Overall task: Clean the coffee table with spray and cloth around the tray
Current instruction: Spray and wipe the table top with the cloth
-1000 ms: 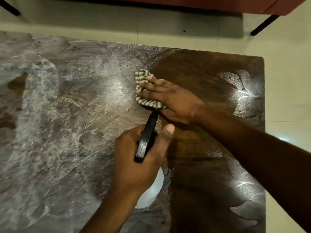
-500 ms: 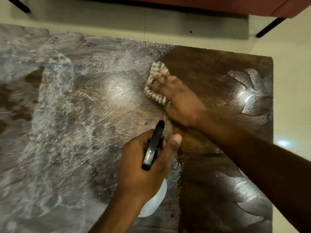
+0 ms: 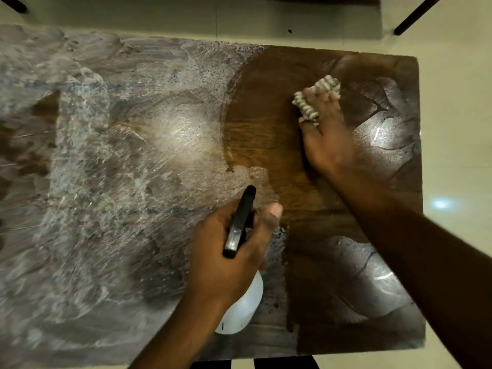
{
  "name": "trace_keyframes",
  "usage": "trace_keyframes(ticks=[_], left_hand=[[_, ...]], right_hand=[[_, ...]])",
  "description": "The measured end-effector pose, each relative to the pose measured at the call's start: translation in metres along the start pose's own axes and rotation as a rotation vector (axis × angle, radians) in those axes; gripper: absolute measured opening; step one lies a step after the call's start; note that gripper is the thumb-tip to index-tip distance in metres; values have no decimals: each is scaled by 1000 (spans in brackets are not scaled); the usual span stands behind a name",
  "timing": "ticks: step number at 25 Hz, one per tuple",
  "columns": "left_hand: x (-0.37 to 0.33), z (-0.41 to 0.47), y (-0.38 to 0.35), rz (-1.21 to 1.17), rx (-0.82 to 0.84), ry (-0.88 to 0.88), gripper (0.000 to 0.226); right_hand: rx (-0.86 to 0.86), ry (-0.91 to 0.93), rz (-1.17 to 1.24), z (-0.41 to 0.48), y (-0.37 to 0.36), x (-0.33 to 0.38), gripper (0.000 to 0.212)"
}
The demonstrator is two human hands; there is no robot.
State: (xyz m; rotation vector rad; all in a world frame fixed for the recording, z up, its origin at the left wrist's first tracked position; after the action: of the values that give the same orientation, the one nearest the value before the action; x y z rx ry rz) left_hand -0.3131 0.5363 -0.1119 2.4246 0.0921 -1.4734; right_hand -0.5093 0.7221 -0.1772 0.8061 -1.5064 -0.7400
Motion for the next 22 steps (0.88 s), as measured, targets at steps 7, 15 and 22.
trace_keyframes(ticks=[7,15,22], left_hand=[[18,-28,11,56,58,-28,60],[24,-64,18,125,40,-49,49],[62,-123,20,218,13,-54,68]], right_hand=[[634,970,-339,-134,-38,19,79],[10,7,-116,-103,-15,4,69],[420,671,-317,-211,-17,-16,88]])
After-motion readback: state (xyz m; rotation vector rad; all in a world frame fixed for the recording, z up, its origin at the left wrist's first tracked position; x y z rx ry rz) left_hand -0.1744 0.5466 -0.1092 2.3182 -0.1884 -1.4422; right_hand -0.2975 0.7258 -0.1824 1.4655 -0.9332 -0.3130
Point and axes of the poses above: each hand's wrist, its own z-axis towards the middle knuckle, its own y-axis out of the back of the hand, x = y × z, the point moved 7 cm from there along z, towards the middle knuckle, and after that the axes turned 8 degrees about -x, right-handed, at the moved point
